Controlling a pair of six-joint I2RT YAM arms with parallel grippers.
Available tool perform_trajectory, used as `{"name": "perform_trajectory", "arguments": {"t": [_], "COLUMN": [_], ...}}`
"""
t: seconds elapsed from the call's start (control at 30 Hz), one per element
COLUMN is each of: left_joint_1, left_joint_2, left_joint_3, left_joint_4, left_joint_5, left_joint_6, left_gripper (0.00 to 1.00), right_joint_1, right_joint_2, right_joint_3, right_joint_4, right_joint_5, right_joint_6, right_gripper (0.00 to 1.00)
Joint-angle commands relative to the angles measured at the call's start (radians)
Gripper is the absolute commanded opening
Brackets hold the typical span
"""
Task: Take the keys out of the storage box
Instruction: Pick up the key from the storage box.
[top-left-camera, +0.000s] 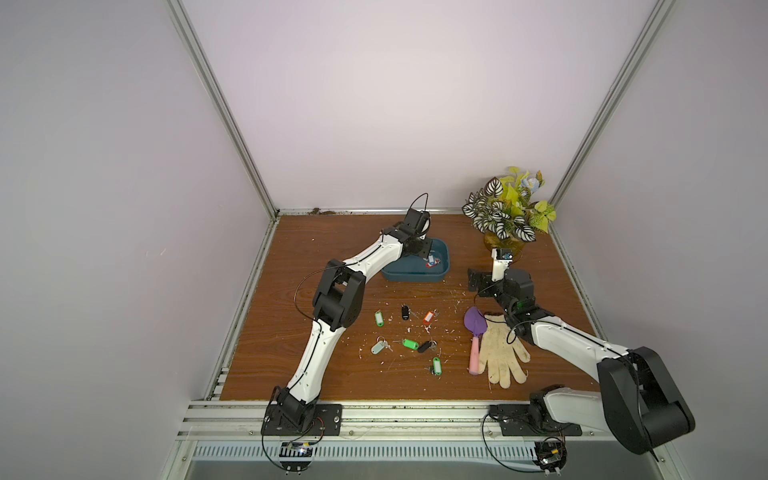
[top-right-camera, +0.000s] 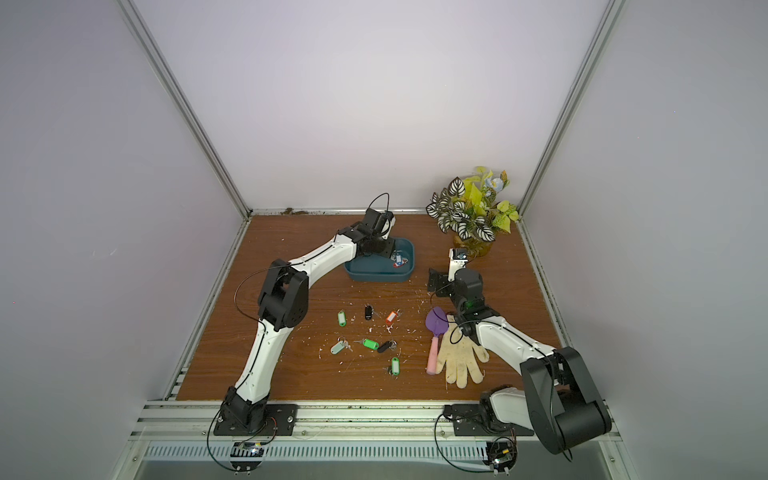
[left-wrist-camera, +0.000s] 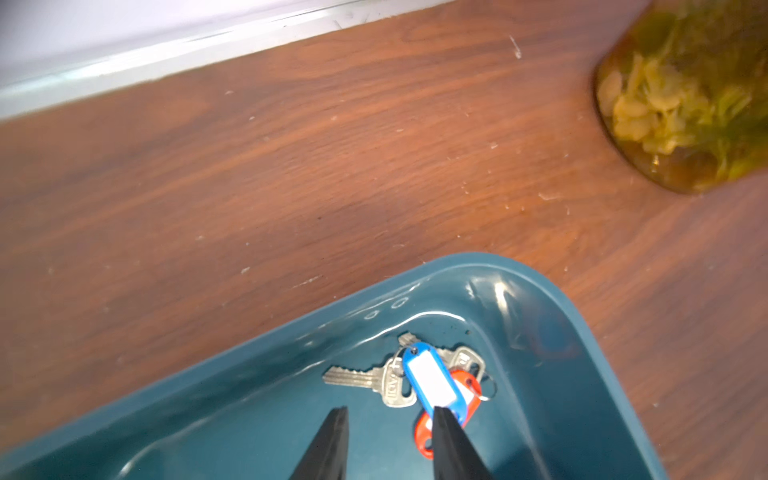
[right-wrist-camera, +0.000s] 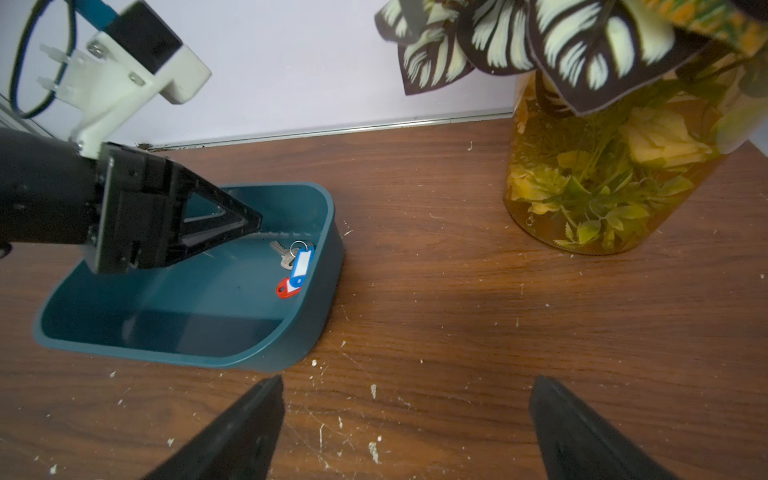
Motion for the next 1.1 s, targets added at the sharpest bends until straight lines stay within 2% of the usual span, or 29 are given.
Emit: {"name": "perform_trajectory", "arguments": {"t": [0.0, 0.27, 0.4, 0.63, 0.8, 1.0, 1.07], "left_joint_1": [0.009, 0.008, 0.008, 0.009, 0.008, 0.008, 0.008], "left_joint_2": [0.052, 0.137, 0.156, 0.186, 0.189, 0.168, 0.154], "left_joint_3": [0.052, 0.113, 0.127, 0.150, 0.150, 0.145, 0.141], "left_joint_4": [-0.003, -0.032, -0.035, -0.035, -0.035, -0.035, -0.037], "left_joint_5": [0.058, 0.050, 0.052, 0.065, 0.075, 0.078, 0.082], "left_joint_6": [0.005, -0.013, -0.016, -0.030, -0.036, -0.036, -0.036], "left_gripper": [0.49, 0.49, 0.45, 0.26, 0.19, 0.02, 0.00], "right_joint_1": [-0.003, -0.006, -0.007, -0.010, -0.010, -0.010, -0.010], "right_joint_2": [-0.021, -0.016, -0.012, -0.008, -0.008, -0.009, -0.009], "right_joint_3": [0.022, 0.025, 0.025, 0.024, 0.026, 0.025, 0.025], "right_joint_4": [0.040, 0.040, 0.040, 0.041, 0.040, 0.042, 0.042], "right_joint_5": [-0.007, -0.001, -0.001, -0.001, -0.005, -0.007, -0.008], "right_joint_6": [-0.001, -0.004, -0.004, -0.004, -0.003, -0.001, -0.001], "right_gripper": [0.99, 0.99, 0.99, 0.99, 0.99, 0.99, 0.99]}}
